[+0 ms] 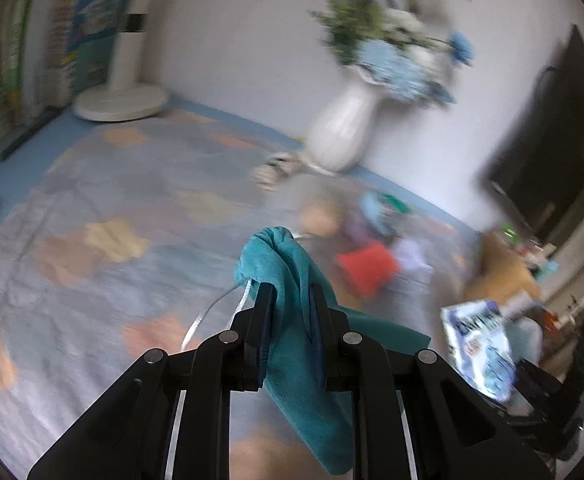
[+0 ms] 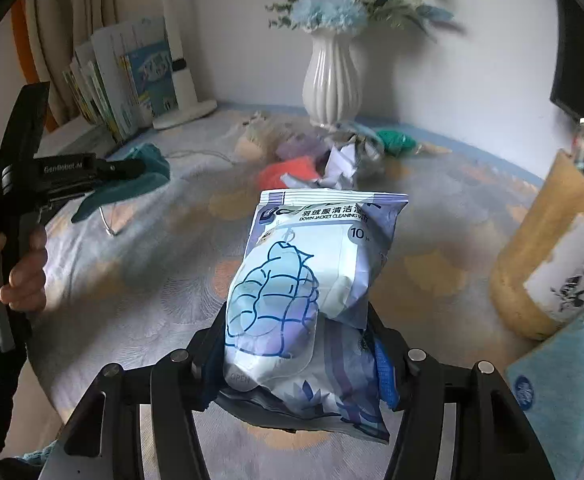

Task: Organize soft objects
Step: 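Carry the teal bag and wipes package to the woven tray and release both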

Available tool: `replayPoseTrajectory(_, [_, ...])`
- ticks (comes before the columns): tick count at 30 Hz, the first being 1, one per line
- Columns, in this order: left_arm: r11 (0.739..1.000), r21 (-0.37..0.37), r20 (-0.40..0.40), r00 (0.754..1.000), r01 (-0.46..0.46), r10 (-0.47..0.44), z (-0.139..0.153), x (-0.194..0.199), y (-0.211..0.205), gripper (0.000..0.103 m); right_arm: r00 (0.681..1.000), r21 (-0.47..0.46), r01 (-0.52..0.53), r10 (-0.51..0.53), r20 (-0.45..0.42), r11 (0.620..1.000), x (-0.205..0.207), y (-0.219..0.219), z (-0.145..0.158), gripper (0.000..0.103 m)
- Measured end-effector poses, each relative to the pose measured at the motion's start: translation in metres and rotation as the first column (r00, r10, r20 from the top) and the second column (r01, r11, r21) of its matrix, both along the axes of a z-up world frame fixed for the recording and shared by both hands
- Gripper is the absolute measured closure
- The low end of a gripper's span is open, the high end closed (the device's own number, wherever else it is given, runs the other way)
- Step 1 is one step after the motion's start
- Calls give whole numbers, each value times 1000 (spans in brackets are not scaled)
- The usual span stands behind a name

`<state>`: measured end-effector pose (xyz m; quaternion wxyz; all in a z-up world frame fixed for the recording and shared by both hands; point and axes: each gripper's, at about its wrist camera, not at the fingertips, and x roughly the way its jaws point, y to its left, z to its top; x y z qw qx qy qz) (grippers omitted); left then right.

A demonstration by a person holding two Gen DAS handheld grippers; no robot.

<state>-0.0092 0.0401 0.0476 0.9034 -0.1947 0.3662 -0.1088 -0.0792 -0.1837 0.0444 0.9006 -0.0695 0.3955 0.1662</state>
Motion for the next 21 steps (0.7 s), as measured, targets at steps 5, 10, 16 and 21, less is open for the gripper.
replayPoseTrajectory(5, [990,47,49,989,135,-137,22,-17,-45,89,998,-31,27,-25,60,999,-29,-13,18,45])
replayPoseTrajectory(10, [960,82,98,957,266,-273,44,-34,-96,89,987,-42,97,-90,135,994,-63,-42,41,45])
replayPoseTrajectory(16, [889,101,154,875,448,-458,72,-47,-165,89,956,-38,195,-181,233,980,-96,-90,73,45])
replayPoseTrajectory(21, [827,143,183,807,543,-562,92,-49,-220,89,924,-6,283,-270,272,959,-106,-132,92,45])
